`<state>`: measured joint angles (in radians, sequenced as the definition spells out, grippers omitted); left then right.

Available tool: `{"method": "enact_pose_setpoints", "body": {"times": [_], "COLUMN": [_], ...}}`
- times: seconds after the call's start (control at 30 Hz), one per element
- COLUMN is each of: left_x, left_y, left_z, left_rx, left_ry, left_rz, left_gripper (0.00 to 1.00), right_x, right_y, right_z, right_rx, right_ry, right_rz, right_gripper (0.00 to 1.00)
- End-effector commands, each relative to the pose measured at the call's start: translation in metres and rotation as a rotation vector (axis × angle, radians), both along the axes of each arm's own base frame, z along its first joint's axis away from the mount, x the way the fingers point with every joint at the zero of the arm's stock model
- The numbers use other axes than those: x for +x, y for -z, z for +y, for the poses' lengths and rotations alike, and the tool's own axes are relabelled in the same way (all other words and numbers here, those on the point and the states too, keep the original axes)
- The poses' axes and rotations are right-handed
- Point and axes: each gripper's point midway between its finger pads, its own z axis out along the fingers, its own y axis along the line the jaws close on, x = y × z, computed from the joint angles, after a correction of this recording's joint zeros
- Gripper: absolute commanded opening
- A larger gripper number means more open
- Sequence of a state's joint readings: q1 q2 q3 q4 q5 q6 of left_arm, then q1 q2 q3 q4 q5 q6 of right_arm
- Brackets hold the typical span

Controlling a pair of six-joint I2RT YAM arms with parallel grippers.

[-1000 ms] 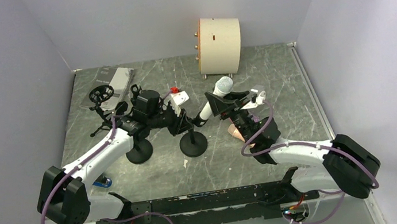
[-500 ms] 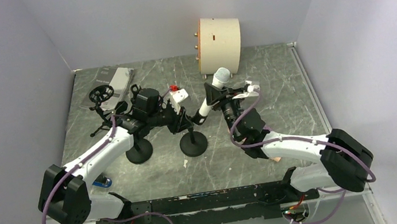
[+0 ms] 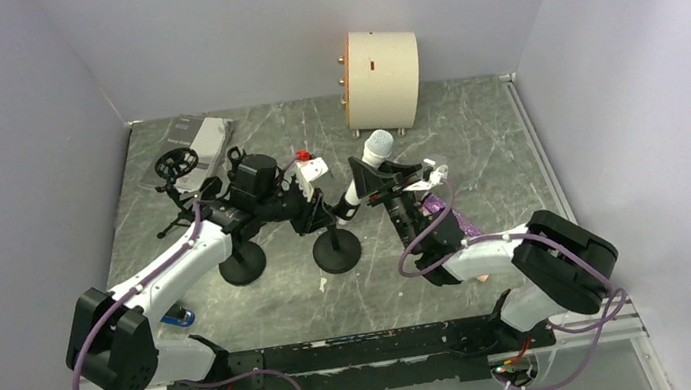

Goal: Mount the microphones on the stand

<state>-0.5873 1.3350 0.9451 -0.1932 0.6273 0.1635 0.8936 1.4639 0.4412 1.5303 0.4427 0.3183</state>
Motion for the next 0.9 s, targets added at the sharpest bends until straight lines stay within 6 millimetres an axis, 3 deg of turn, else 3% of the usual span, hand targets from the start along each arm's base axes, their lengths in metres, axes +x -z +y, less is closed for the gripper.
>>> {"method": "enact_pose_setpoints", "body": {"times": [0.0, 0.23, 0.33, 0.5, 0.63, 0.67, 0.77, 0.8, 0.87], "left_x": [-0.013, -0.012, -0.012, -0.012, -0.012, -0.012, -0.013, -0.013, -0.013], "left_y": [-0.017, -0.013, -0.012, -0.011, -0.012, -0.012, -0.011, -0.010, -0.010], "left_z": [-0.024, -0.023, -0.023, -0.023, -0.023, -0.022, -0.021, -0.021, -0.020], "left_rx": [-0.094, -0.087, -0.084, -0.086, -0.084, -0.083, -0.083, -0.081, -0.078], "left_ry": [0.074, 0.066, 0.067, 0.070, 0.067, 0.067, 0.065, 0.066, 0.060], "left_rz": [0.054, 0.056, 0.059, 0.059, 0.053, 0.054, 0.053, 0.051, 0.049], "left_gripper": [0.03, 0.03, 0.03, 0.03, 0.03, 0.03, 0.02, 0.03, 0.03], "right_x": [-0.050, -0.052, -0.053, -0.051, -0.051, -0.050, -0.043, -0.040, -0.036], "right_y": [0.117, 0.135, 0.133, 0.117, 0.087, 0.080, 0.062, 0.057, 0.052], "right_z": [0.067, 0.062, 0.061, 0.055, 0.051, 0.050, 0.043, 0.039, 0.032], "right_rx": [-0.236, -0.181, -0.179, -0.153, -0.101, -0.103, -0.117, -0.119, -0.121], "right_ry": [-0.343, -0.339, -0.338, -0.314, -0.304, -0.295, -0.239, -0.217, -0.173], "right_rz": [0.236, 0.257, 0.252, 0.231, 0.218, 0.217, 0.242, 0.247, 0.275], "right_gripper": [0.00, 0.00, 0.00, 0.00, 0.00, 0.03, 0.27, 0.45, 0.67]}}
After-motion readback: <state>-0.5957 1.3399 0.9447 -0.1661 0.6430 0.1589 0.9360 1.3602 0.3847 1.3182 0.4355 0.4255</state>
